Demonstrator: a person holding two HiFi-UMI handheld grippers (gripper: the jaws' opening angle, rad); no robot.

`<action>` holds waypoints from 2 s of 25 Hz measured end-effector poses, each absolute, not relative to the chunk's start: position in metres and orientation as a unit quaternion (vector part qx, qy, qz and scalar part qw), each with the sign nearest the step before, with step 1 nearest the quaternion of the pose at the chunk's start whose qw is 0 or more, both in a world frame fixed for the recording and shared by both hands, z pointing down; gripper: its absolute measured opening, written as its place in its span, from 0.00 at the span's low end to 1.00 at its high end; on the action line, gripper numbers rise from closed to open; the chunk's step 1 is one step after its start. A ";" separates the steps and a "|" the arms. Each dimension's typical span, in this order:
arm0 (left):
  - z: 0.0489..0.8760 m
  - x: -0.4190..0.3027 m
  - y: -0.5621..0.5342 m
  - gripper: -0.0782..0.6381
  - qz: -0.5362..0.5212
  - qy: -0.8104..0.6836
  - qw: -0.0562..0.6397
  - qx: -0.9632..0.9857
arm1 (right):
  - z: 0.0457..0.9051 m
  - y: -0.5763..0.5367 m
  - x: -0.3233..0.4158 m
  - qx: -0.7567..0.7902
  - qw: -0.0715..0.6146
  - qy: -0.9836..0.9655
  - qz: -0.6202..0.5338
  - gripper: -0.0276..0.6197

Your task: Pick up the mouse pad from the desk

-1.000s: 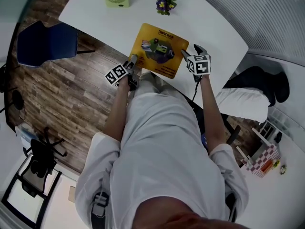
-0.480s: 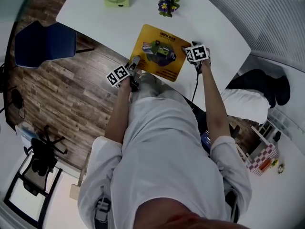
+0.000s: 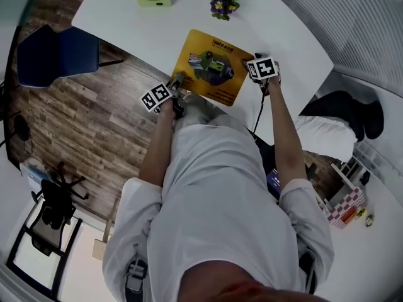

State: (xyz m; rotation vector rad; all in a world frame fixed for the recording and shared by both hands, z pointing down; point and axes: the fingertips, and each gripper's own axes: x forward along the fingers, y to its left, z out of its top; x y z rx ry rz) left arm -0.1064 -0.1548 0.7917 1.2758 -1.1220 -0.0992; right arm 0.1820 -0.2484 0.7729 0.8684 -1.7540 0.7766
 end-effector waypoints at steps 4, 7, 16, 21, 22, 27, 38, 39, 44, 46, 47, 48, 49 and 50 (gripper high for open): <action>0.788 -0.110 -0.148 0.32 -0.049 -0.497 0.668 0.553 | 0.774 -0.250 0.183 0.358 0.495 -0.724 0.321 0.45; 0.787 -0.113 -0.143 0.28 -0.056 -0.496 0.671 0.549 | 0.774 -0.249 0.184 0.358 0.495 -0.723 0.322 0.44; 0.786 -0.116 -0.140 0.24 -0.064 -0.493 0.678 0.541 | 0.774 -0.250 0.185 0.354 0.500 -0.722 0.322 0.41; 0.781 -0.119 -0.136 0.18 -0.065 -0.501 0.678 0.534 | 0.774 -0.250 0.185 0.353 0.502 -0.722 0.320 0.41; 0.780 -0.119 -0.136 0.16 -0.066 -0.501 0.678 0.534 | 0.774 -0.250 0.185 0.353 0.502 -0.722 0.320 0.41; 0.778 -0.122 -0.134 0.12 -0.066 -0.504 0.674 0.536 | 0.774 -0.249 0.184 0.352 0.501 -0.723 0.321 0.41; 0.777 -0.120 -0.133 0.11 -0.069 -0.497 0.673 0.543 | 0.772 -0.247 0.182 0.358 0.495 -0.726 0.316 0.33; 0.777 -0.120 -0.134 0.11 -0.069 -0.497 0.673 0.544 | 0.772 -0.246 0.182 0.354 0.496 -0.726 0.318 0.31; 0.776 -0.120 -0.134 0.11 -0.066 -0.496 0.672 0.546 | 0.772 -0.240 0.171 0.323 0.489 -0.732 0.347 0.10; 0.775 -0.120 -0.134 0.11 -0.065 -0.495 0.672 0.546 | 0.771 -0.238 0.171 0.326 0.475 -0.732 0.364 0.09; 0.775 -0.119 -0.133 0.11 -0.065 -0.495 0.673 0.546 | 0.770 -0.238 0.172 0.329 0.465 -0.733 0.372 0.09; 0.775 -0.119 -0.133 0.11 -0.065 -0.495 0.673 0.546 | 0.770 -0.238 0.173 0.331 0.454 -0.736 0.379 0.09; 0.776 -0.119 -0.133 0.11 -0.066 -0.495 0.673 0.546 | 0.770 -0.238 0.173 0.333 0.443 -0.738 0.385 0.09; 0.777 -0.119 -0.133 0.11 -0.067 -0.494 0.674 0.545 | 0.770 -0.238 0.174 0.334 0.433 -0.741 0.390 0.09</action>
